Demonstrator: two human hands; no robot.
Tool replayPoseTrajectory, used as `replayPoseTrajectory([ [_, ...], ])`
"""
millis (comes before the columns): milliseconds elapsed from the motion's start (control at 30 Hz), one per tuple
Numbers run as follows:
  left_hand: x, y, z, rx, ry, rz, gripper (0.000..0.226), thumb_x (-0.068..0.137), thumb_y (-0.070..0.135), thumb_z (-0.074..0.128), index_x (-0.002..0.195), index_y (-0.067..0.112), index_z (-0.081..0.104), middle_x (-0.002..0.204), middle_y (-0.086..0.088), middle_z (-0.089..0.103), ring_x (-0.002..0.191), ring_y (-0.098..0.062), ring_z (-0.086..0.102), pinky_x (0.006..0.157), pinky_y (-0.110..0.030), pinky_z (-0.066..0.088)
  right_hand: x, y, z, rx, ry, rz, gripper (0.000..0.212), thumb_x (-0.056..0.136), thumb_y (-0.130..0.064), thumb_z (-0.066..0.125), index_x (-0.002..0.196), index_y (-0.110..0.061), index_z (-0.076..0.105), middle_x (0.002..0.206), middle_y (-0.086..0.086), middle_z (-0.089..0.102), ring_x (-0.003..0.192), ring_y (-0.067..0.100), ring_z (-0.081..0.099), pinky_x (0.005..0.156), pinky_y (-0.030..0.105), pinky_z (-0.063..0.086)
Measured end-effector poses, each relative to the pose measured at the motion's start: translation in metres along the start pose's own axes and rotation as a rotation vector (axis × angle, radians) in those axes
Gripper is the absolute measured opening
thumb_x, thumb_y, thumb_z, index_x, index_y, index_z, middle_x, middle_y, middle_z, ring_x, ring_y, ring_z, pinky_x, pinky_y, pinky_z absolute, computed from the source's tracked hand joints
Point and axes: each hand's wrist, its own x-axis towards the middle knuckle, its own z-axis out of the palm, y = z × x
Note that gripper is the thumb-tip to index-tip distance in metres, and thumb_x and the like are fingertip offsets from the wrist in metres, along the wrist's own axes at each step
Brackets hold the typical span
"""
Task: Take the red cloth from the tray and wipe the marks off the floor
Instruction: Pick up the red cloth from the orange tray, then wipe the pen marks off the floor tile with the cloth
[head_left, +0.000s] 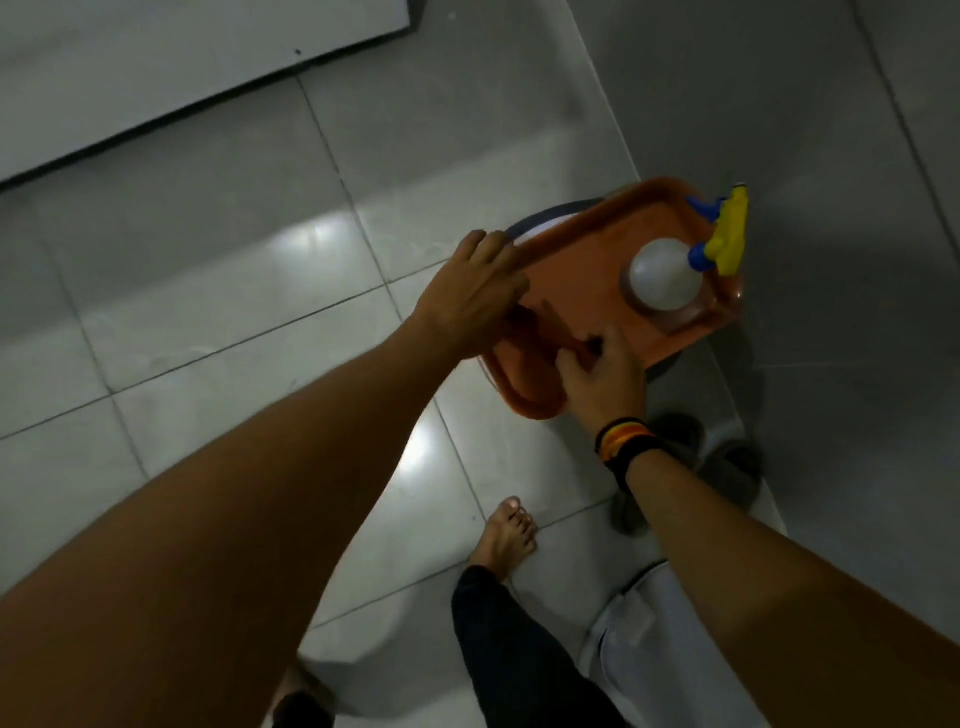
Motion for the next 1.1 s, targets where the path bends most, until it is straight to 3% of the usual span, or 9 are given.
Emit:
replayPoseTrajectory([
  [67, -0.036, -0.026, 0.009, -0.413, 0.041, -0.028, 0.035, 0.093, 0.044, 0.065, 0.117, 0.019, 0.070, 0.117, -0.007, 0.074, 0.113, -0.029, 0.067, 0.105, -0.039, 0.039, -0.021, -0.019, -0.003, 0.038, 0.027, -0.057, 0.021, 0.088, -0.020, 0.069, 0.101, -0.023, 0.053, 0.092, -0.008, 0.063, 0.082, 0.007, 0.061, 0.064, 0.006, 0.042],
  [167, -0.105, -0.043, 0.026, -0.855, -0.029, -0.277, 0.034, 0.099, 0.040, 0.062, 0.120, 0.014, 0.063, 0.103, -0.008, 0.073, 0.093, -0.027, 0.069, 0.077, -0.033, 0.048, -0.057, -0.045, 0.008, 0.061, 0.012, -0.090, 0.022, 0.086, -0.030, 0.074, 0.096, -0.029, 0.054, 0.089, -0.020, 0.062, 0.082, -0.013, 0.060, 0.067, 0.000, 0.044],
  [333, -0.225, -0.025, 0.123, -1.357, -0.202, -0.636, 0.034, 0.094, 0.034, 0.075, 0.121, 0.013, 0.071, 0.111, -0.007, 0.074, 0.096, -0.023, 0.068, 0.081, -0.033, 0.052, -0.112, -0.026, 0.085, 0.105, -0.121, 0.085, 0.033, 0.084, -0.027, 0.083, 0.106, -0.014, 0.063, 0.101, 0.002, 0.073, 0.095, 0.023, 0.072, 0.087, 0.042, 0.062],
  [467, -0.279, 0.028, 0.235, -1.615, -0.282, -0.842, 0.029, 0.094, 0.026, 0.076, 0.116, 0.007, 0.074, 0.106, -0.011, 0.077, 0.091, -0.030, 0.076, 0.085, -0.041, 0.064, -0.146, 0.030, 0.173, -0.165, -0.170, 0.093, 0.031, 0.086, -0.035, 0.081, 0.108, -0.021, 0.064, 0.087, -0.012, 0.064, 0.090, 0.022, 0.069, 0.076, 0.034, 0.057],
  [633, -0.284, 0.084, 0.351, -1.925, -0.287, -1.043, 0.027, 0.095, 0.020, 0.076, 0.111, -0.002, 0.072, 0.108, -0.025, 0.077, 0.094, -0.042, 0.077, 0.085, -0.056, 0.064, -0.138, 0.090, 0.274, -0.423, -0.139, 0.006, 0.034, 0.085, -0.037, 0.081, 0.108, -0.018, 0.067, 0.097, 0.005, 0.073, 0.087, 0.026, 0.068, 0.069, 0.029, 0.049],
  [733, -0.270, 0.110, 0.412, -1.730, -0.236, -1.023, 0.039, 0.096, 0.034, 0.073, 0.122, 0.006, 0.068, 0.118, -0.016, 0.075, 0.108, -0.036, 0.072, 0.095, -0.049, 0.060, -0.117, 0.127, 0.331, -0.525, -0.146, -0.124, 0.040, 0.092, -0.036, 0.073, 0.125, -0.017, 0.063, 0.124, 0.010, 0.069, 0.115, 0.030, 0.062, 0.093, 0.041, 0.054],
  [833, -0.266, 0.111, 0.470, -1.312, -0.131, -0.985, 0.092, 0.091, 0.057, 0.068, 0.160, 0.007, 0.034, 0.164, -0.023, 0.038, 0.153, -0.038, 0.036, 0.125, -0.052, 0.029, -0.110, 0.167, 0.374, -0.633, -0.214, -0.208, 0.066, 0.104, -0.043, 0.052, 0.160, -0.016, 0.029, 0.168, 0.011, 0.027, 0.155, 0.031, 0.023, 0.128, 0.048, 0.022],
  [967, -0.295, 0.066, 0.558, -1.077, 0.001, -1.087, 0.147, 0.070, 0.088, 0.063, 0.167, 0.002, -0.006, 0.174, -0.026, -0.014, 0.163, -0.043, -0.013, 0.129, -0.056, -0.012, -0.126, 0.228, 0.416, -0.921, -0.396, -0.278, 0.075, 0.108, -0.052, 0.030, 0.164, -0.016, -0.004, 0.172, 0.014, -0.012, 0.160, 0.033, -0.011, 0.129, 0.055, -0.004],
  [1100, -0.332, 0.024, 0.630, -1.016, -0.054, -1.086, 0.178, 0.044, 0.104, 0.062, 0.163, 0.000, -0.017, 0.171, -0.030, -0.023, 0.158, -0.051, -0.022, 0.123, -0.070, -0.015, -0.118, 0.234, 0.478, -0.999, -0.146, -0.349, 0.070, 0.108, -0.051, 0.024, 0.165, -0.014, 0.005, 0.172, 0.019, 0.001, 0.159, 0.040, -0.001, 0.126, 0.065, 0.005],
])
